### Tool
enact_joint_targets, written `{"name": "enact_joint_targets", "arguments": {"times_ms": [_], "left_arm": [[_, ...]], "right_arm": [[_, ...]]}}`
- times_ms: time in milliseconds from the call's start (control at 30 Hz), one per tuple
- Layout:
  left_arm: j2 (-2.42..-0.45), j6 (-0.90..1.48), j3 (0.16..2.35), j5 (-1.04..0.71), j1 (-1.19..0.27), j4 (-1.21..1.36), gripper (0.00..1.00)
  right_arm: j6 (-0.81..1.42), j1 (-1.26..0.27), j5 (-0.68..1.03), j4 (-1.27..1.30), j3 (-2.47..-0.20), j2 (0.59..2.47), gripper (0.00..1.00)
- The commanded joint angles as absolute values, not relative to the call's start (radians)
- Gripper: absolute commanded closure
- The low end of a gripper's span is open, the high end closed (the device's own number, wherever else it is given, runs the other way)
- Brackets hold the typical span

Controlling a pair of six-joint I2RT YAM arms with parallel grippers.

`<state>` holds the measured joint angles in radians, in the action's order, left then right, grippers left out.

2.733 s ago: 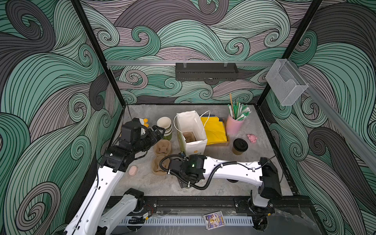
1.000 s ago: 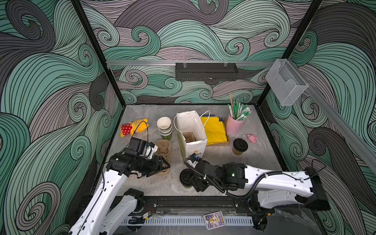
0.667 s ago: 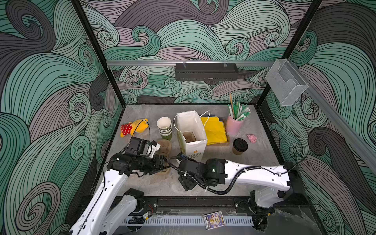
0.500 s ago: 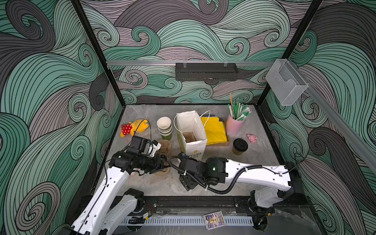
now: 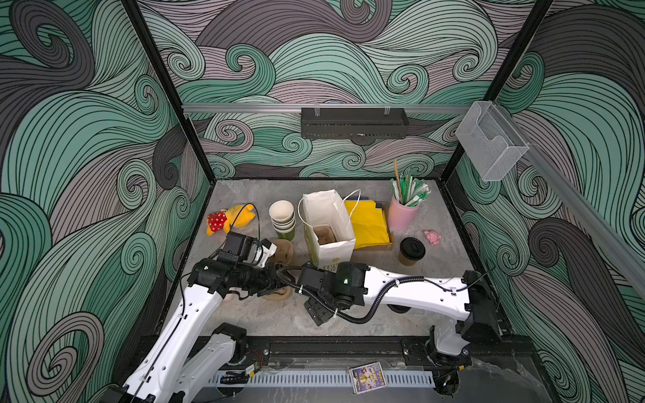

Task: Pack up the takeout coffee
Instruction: 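Bring the left gripper to the cup's side while right holds the lid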

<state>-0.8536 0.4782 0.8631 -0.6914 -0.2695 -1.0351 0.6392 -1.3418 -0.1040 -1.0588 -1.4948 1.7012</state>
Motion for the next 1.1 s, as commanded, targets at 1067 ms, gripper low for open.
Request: {"name": "enact_joint_targets", "arguments": {"times_ms": [1067], "left_arm": [[-0.853,0.440,0.877,-0.677,-0.268,-1.043,0.45]], "right_arm": [[0.649,-1.343,-0.068,-1.143,-1.513,1.803,0.30]]}}
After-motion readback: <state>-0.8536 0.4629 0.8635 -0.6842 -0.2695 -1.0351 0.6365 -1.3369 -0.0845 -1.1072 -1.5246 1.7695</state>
